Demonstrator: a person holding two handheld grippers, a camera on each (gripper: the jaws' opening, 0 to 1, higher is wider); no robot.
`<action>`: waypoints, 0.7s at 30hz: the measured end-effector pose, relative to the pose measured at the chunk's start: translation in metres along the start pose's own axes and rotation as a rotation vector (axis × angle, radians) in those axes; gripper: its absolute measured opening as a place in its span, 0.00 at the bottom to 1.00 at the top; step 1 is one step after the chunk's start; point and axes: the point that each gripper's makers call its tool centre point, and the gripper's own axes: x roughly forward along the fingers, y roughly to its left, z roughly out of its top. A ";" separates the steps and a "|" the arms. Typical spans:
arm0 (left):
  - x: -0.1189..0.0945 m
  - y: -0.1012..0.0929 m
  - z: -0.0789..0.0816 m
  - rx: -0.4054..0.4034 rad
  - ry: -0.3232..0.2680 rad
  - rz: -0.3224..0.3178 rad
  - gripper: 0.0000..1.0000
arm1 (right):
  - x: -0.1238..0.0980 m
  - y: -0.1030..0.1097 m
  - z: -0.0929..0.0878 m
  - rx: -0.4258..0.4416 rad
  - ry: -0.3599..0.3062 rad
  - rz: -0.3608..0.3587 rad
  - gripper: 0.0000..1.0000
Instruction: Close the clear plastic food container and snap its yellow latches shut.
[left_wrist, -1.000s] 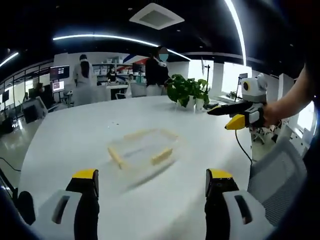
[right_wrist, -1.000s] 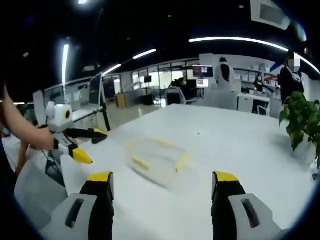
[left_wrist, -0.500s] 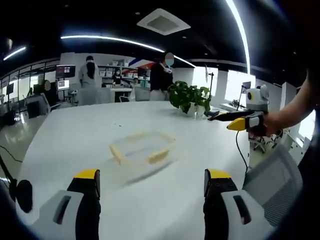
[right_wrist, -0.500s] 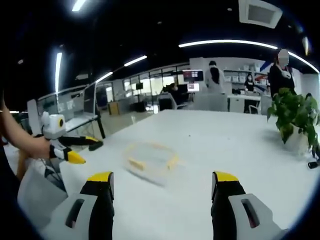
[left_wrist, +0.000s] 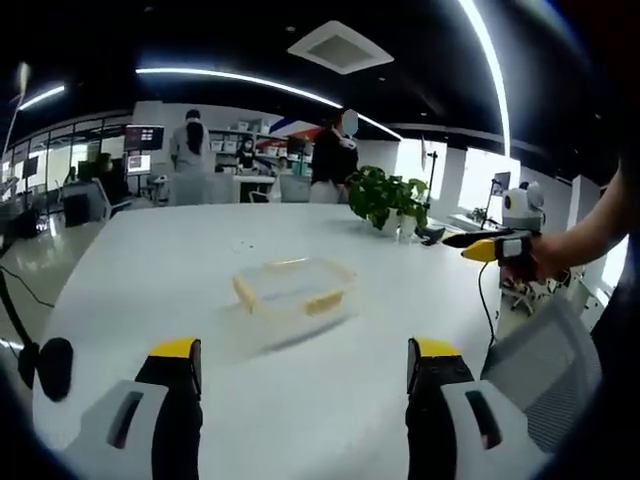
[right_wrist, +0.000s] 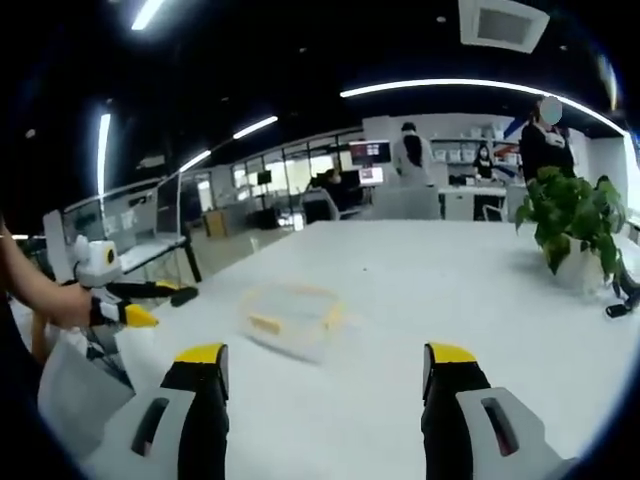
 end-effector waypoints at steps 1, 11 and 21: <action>-0.003 -0.001 0.000 -0.008 -0.001 -0.001 0.85 | -0.001 0.000 -0.001 0.003 -0.001 -0.003 0.80; -0.018 -0.010 -0.006 -0.044 -0.003 0.001 0.84 | -0.012 0.006 -0.005 0.013 -0.005 -0.010 0.80; -0.026 -0.025 -0.022 -0.070 0.026 -0.018 0.84 | -0.033 0.002 -0.012 0.038 -0.007 -0.027 0.80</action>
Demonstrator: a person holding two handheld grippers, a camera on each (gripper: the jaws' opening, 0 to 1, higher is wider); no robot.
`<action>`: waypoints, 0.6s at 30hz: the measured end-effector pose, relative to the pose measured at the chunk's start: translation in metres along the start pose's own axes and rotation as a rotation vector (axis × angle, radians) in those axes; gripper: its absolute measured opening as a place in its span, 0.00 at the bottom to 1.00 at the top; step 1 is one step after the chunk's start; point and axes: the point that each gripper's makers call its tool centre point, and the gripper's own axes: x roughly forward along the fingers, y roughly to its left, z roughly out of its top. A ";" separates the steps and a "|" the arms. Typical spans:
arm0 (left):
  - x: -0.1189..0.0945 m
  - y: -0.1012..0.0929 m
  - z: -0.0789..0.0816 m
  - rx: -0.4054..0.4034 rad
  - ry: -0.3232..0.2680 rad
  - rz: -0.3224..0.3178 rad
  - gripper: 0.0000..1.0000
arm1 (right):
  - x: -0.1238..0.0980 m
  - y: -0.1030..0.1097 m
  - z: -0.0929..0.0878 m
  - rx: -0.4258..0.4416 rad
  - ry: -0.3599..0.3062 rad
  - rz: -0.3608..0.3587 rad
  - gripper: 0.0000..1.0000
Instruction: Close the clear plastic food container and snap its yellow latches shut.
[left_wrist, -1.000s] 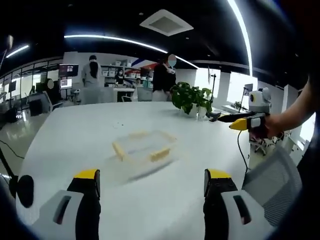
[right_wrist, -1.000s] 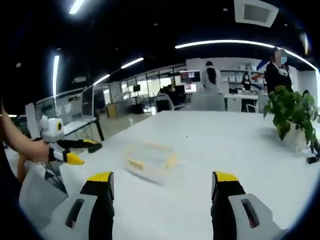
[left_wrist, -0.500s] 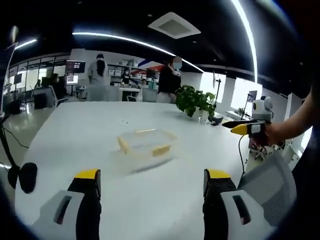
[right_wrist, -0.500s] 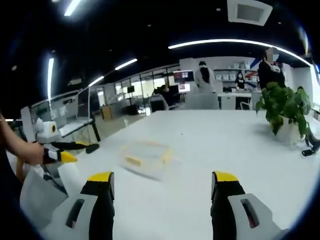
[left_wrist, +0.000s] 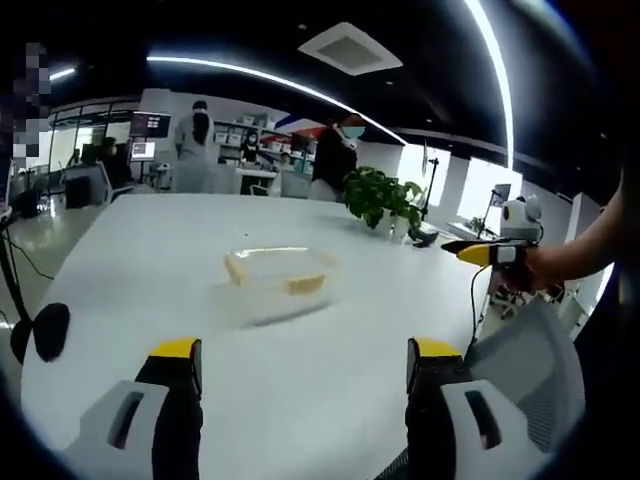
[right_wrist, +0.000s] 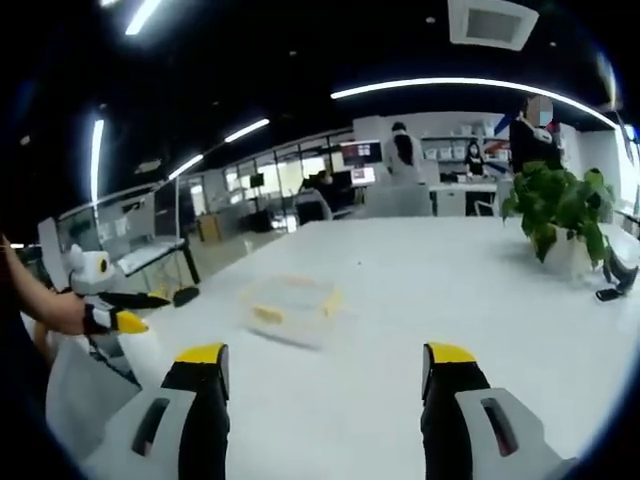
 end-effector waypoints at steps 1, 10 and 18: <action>0.000 -0.001 -0.002 -0.001 0.004 0.001 0.83 | -0.002 0.001 -0.002 -0.004 0.004 -0.003 0.80; -0.006 -0.017 -0.012 -0.014 0.005 -0.002 0.82 | -0.015 0.002 -0.018 0.014 0.025 -0.021 0.79; -0.013 -0.018 -0.020 -0.012 0.011 0.009 0.81 | -0.018 0.002 -0.024 0.020 0.023 -0.035 0.78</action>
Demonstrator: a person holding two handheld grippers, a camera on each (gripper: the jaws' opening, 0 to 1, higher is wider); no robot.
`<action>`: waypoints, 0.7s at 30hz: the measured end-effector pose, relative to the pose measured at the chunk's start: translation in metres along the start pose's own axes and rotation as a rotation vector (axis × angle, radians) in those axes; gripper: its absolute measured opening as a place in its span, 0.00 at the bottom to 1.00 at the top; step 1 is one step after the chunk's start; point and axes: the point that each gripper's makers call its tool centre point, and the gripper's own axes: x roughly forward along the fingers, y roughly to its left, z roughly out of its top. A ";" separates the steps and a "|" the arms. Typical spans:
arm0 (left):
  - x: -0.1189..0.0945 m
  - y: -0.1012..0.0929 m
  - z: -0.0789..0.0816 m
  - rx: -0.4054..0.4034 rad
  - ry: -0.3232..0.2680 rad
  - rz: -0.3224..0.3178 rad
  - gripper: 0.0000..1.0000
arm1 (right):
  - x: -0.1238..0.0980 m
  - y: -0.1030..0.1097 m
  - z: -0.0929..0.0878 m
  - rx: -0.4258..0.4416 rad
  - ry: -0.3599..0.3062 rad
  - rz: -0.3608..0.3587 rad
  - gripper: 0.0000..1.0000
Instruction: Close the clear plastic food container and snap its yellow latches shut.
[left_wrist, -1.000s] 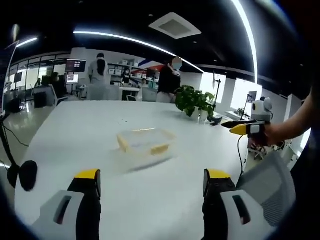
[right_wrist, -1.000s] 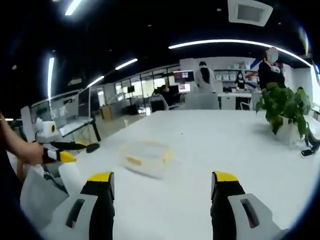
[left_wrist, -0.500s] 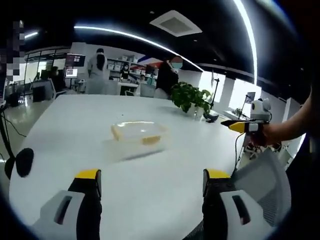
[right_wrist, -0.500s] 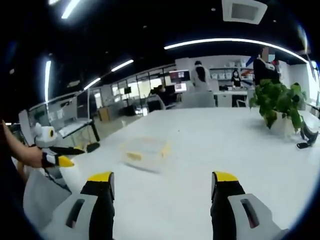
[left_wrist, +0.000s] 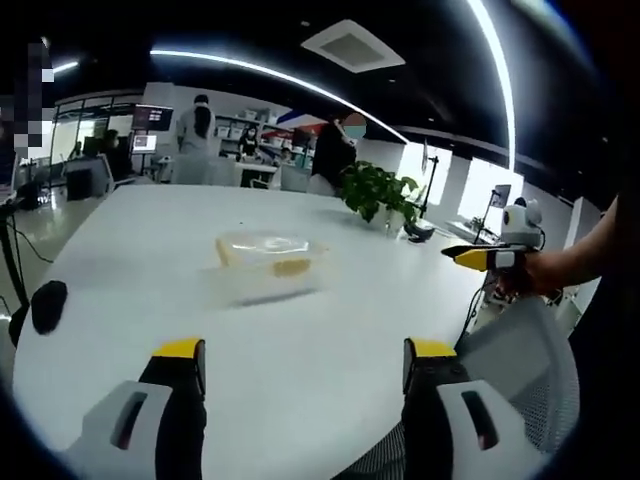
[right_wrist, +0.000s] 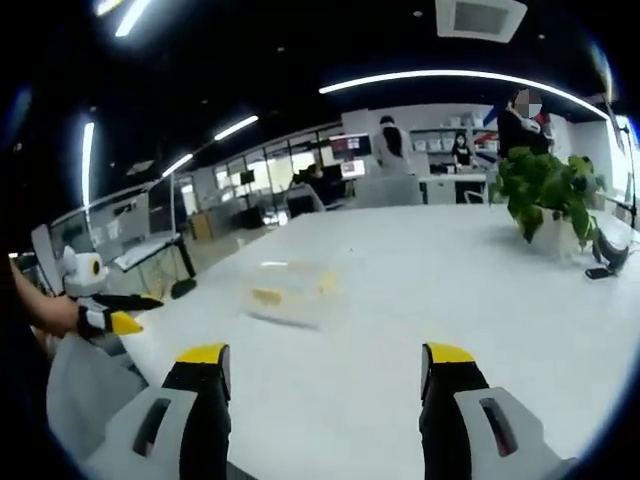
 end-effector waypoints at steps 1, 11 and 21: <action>-0.001 0.000 -0.002 -0.003 0.003 0.000 0.81 | 0.000 0.000 0.000 -0.002 -0.001 0.000 0.78; -0.003 -0.003 -0.004 0.022 0.005 0.011 0.79 | -0.001 0.008 -0.005 -0.020 0.006 0.021 0.76; -0.009 0.000 -0.001 0.042 -0.015 0.049 0.75 | 0.001 0.021 -0.013 -0.062 0.018 0.072 0.78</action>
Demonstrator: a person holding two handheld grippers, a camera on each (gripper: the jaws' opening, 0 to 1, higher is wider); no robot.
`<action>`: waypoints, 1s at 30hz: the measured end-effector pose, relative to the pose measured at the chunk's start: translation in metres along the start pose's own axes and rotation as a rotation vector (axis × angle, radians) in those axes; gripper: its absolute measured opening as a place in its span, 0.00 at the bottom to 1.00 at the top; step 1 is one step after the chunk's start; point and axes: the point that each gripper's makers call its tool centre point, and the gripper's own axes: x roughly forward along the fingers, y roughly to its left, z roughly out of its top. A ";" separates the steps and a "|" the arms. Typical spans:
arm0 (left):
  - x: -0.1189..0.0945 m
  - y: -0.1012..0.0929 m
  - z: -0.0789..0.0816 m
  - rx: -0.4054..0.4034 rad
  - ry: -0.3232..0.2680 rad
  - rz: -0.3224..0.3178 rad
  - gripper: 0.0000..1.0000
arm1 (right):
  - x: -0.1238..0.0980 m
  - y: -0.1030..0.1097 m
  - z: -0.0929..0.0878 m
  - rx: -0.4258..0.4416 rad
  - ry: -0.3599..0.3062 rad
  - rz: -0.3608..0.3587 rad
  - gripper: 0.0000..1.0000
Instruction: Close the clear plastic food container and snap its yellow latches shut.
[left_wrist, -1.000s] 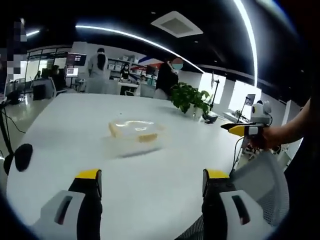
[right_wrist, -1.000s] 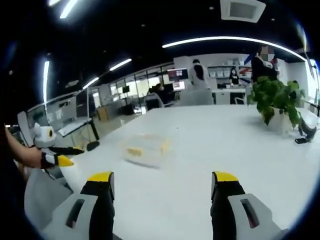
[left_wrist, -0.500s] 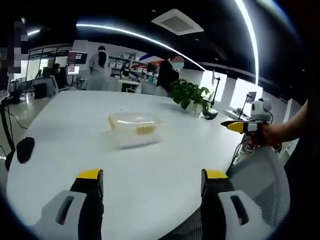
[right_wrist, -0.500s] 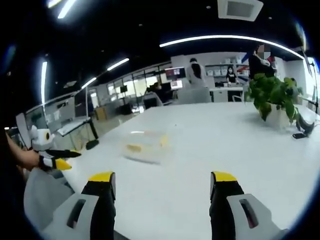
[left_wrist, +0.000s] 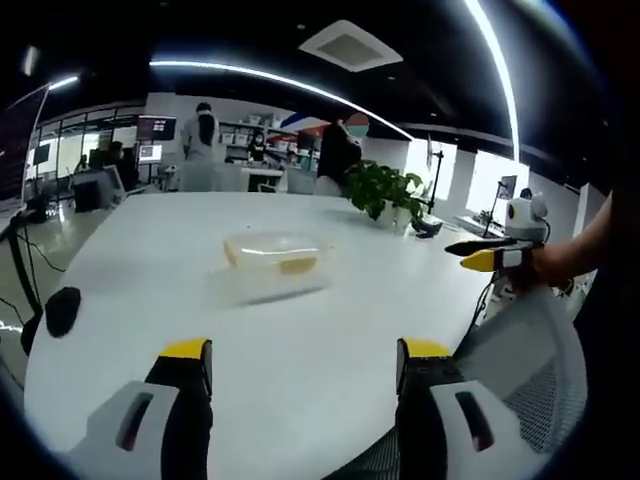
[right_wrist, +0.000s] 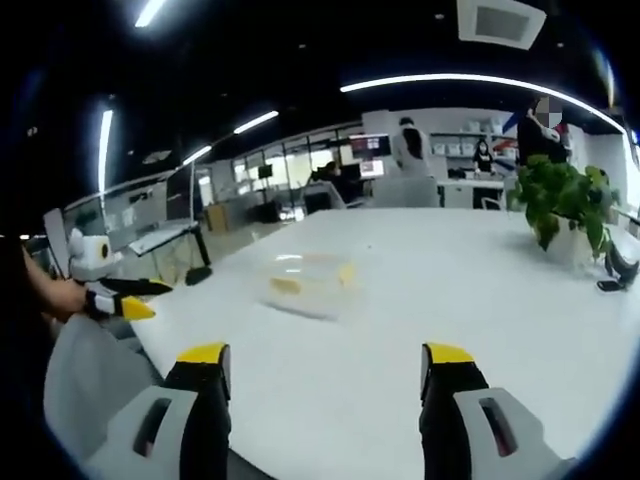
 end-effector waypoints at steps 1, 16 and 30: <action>0.000 0.000 -0.002 0.000 0.003 0.001 0.75 | 0.000 0.000 -0.002 0.000 0.005 0.004 0.78; 0.001 -0.007 -0.012 0.053 0.024 -0.011 0.71 | 0.001 0.000 -0.025 -0.047 0.054 0.021 0.73; 0.003 -0.007 -0.018 0.042 0.041 -0.010 0.73 | 0.003 0.015 -0.037 -0.082 0.102 0.092 0.72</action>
